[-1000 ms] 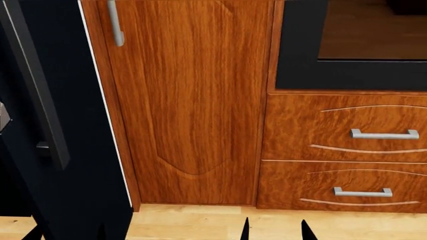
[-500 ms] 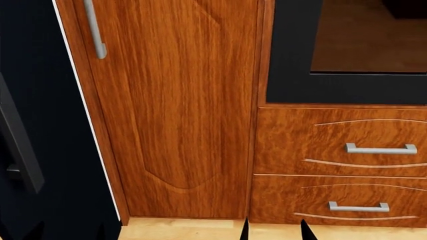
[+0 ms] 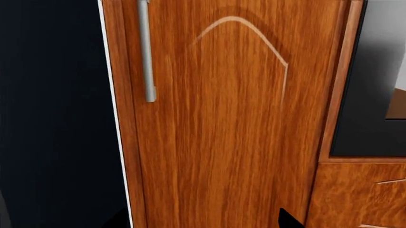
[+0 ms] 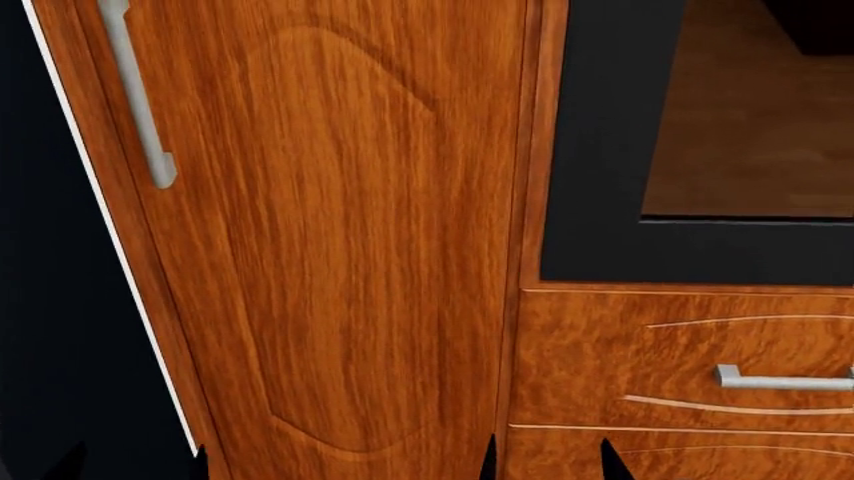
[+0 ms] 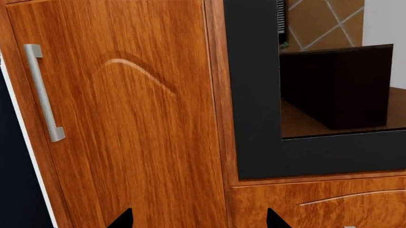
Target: Close the fridge door
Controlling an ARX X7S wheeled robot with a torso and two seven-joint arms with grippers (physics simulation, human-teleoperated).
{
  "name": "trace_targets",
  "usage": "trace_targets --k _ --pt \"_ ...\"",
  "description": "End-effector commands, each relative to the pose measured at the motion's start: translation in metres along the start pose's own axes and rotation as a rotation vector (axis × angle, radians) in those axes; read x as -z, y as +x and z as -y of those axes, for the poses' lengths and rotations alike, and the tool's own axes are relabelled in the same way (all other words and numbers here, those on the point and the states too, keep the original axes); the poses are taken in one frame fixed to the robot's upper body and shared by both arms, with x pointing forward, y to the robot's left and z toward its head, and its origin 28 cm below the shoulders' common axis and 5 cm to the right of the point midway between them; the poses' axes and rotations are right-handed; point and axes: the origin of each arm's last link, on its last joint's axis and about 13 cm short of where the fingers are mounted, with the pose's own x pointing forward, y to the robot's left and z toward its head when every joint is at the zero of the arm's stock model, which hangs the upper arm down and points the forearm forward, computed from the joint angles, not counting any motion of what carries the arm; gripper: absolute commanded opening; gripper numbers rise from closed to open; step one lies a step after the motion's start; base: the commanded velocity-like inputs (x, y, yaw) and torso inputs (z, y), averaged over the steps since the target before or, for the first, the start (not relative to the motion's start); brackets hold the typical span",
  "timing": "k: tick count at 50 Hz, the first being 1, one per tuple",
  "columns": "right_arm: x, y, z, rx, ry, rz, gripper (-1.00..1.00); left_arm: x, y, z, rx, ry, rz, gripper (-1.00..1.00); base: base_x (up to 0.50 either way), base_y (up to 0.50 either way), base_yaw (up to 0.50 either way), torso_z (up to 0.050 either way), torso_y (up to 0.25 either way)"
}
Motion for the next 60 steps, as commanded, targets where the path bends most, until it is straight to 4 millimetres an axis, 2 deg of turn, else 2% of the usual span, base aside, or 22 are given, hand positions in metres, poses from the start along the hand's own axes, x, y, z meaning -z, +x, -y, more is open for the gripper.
trace_targets --k 1,49,57,60 --pt "-0.0006 -0.0003 -0.0003 0.0 0.0 -0.003 1.0 -0.0004 -0.0004 0.0002 0.001 0.001 0.0 1.0 0.5 -0.01 0.0 0.0 0.0" --pt "-0.0014 -0.0005 0.0002 0.0 -0.005 0.009 1.0 -0.0011 -0.0009 0.0002 0.0 -0.001 0.002 1.0 0.5 -0.01 0.0 0.0 0.001" --pt "-0.0013 -0.0007 -0.0002 -0.003 -0.013 0.02 1.0 -0.0013 -0.0008 0.0002 0.0 0.0 0.002 1.0 0.0 0.0 0.0 0.0 0.001" --pt "-0.0026 -0.0009 -0.0011 -0.018 -0.077 0.04 1.0 -0.0014 -0.0008 0.0002 0.0 0.0 0.002 1.0 0.0 0.35 0.0 0.0 0.0"
